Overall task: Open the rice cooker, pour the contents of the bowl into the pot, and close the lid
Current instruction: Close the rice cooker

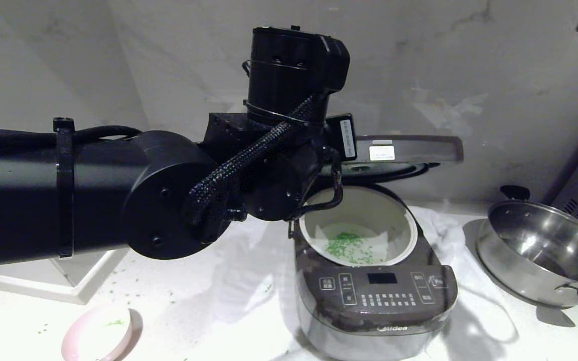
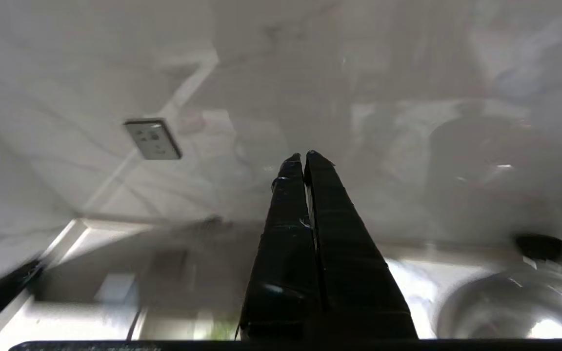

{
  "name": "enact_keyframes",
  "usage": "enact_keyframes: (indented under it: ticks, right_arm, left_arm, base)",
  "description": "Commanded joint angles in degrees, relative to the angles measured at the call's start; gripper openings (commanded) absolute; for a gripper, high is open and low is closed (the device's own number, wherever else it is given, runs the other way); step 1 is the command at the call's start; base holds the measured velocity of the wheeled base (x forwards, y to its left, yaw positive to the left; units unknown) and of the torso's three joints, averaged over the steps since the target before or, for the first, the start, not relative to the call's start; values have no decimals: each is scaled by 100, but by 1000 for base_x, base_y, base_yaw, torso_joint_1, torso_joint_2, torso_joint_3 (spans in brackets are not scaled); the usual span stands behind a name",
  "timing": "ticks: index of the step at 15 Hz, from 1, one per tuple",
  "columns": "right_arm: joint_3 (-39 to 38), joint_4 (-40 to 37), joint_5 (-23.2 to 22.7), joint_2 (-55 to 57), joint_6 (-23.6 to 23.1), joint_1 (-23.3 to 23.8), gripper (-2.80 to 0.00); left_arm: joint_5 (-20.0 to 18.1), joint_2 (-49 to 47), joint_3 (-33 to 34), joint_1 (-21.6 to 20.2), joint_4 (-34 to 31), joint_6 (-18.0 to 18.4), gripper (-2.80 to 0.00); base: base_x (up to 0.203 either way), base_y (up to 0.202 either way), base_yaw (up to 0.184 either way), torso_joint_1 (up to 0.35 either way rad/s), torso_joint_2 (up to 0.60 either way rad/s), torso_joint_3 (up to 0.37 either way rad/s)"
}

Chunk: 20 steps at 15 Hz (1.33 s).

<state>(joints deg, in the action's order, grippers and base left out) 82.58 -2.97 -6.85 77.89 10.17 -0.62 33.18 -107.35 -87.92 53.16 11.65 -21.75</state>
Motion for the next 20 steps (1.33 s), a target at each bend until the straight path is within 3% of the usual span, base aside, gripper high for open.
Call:
enact_keyframes:
  ticks: [1, 6, 11, 20]
  right_arm:
    - [890, -144, -56, 1705, 54, -36, -280]
    - [929, -488, -177, 2258, 738, -718, -280]
    - [6, -500, -380, 2064, 943, -1274, -280]
    - [-1249, -502, -334, 1436, 970, -1369, -280]
  left_arm:
    - [6, 99, 174, -16, 12, -13, -280]
    - [1, 165, 328, 1, 21, -49, -280]
    - [-5, 181, 409, 10, 21, -58, -280]
    - [-5, 365, 483, 2, -7, -104, -280]
  base:
    - [0, 0, 0, 0, 0, 0]
    - [0, 0, 0, 0, 0, 0]
    - [0, 0, 0, 0, 0, 0]
    - [0, 0, 0, 0, 0, 0]
